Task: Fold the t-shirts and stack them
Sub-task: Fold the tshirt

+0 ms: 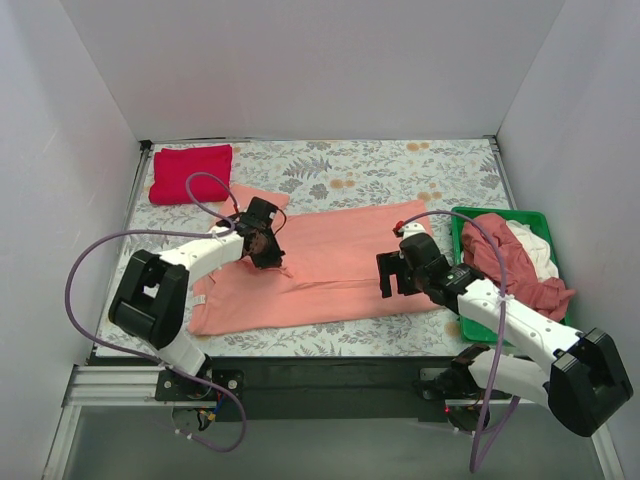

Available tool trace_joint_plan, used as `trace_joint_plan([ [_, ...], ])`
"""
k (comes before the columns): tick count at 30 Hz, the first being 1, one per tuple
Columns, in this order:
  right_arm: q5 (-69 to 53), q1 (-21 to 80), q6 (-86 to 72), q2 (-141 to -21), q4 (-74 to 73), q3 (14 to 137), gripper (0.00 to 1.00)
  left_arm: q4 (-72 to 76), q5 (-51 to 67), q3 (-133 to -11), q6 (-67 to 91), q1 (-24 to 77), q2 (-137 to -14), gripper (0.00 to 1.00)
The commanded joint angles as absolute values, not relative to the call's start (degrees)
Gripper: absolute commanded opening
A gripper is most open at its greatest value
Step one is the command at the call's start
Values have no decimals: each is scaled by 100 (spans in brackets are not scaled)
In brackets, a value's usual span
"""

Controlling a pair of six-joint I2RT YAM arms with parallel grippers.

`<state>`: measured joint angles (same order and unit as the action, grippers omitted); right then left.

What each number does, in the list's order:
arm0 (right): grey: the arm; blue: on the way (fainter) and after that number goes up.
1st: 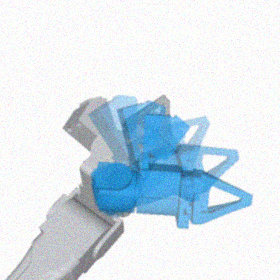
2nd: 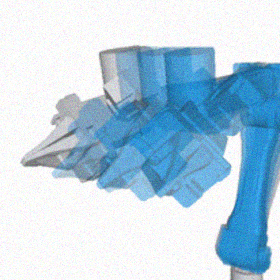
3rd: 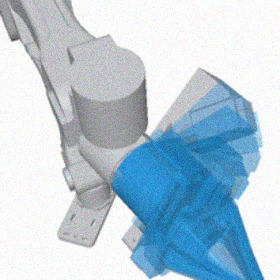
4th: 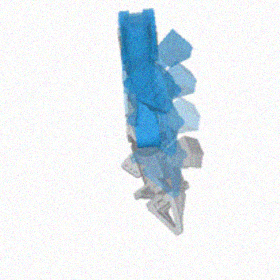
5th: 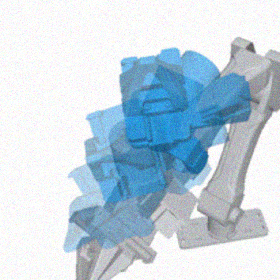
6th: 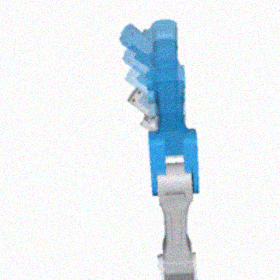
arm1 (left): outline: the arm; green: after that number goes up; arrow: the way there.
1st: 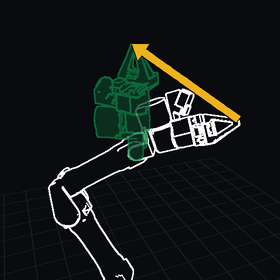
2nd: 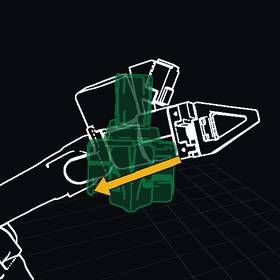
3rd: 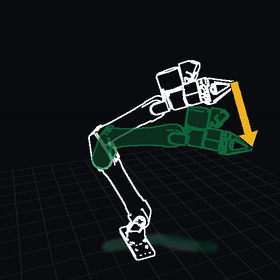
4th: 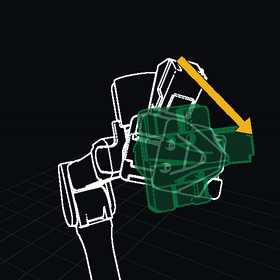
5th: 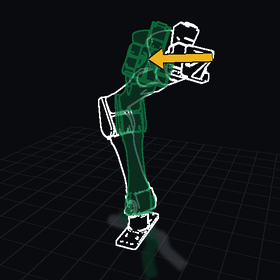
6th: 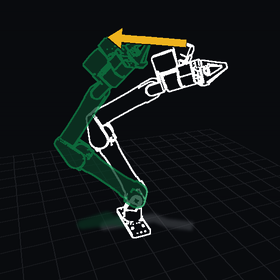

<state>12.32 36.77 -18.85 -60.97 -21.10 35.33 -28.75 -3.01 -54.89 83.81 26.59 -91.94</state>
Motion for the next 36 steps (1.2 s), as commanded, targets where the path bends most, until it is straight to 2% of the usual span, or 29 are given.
trace_joint_plan([
  [1,1345,3648,-1784,-6196,-2153,3814,98,-2804,-378,-5836,8174,2698,-9246,0],
  [13,1371,3612,-1775,-6451,-2153,3981,98,-2900,-404,-6196,8051,2716,-9589,0],
  [17,1371,3586,-1758,-6556,-2136,4017,98,-2900,-431,-6415,7972,2716,-9676,7],
  [19,1345,3595,-1758,-6653,-2136,4060,98,-2927,-466,-6495,7963,2716,-9703,19],
  [20,1310,3586,-1775,-6671,-2136,4078,98,-2927,-501,-6573,7937,2716,-9721,29],
  [21,1301,3586,-1775,-6671,-2136,4104,98,-2988,-536,-6626,7945,2716,-9729,46],
  [22,1309,3577,-1784,-6688,-2136,4122,98,-3040,-588,-6670,7954,2716,-9738,54],
  [25,1362,3577,-1907,-6671,-2145,4192,98,-3155,-703,-6855,7989,2725,-9721,74],
  [28,1415,3577,-1977,-6645,-2144,4262,98,-3217,-905,-7065,8033,2725,-9677,89],
  [36,1494,3516,-2030,-6407,-2136,4228,98,-3919,-1881,-8357,8323,2497,-10273,92],
])
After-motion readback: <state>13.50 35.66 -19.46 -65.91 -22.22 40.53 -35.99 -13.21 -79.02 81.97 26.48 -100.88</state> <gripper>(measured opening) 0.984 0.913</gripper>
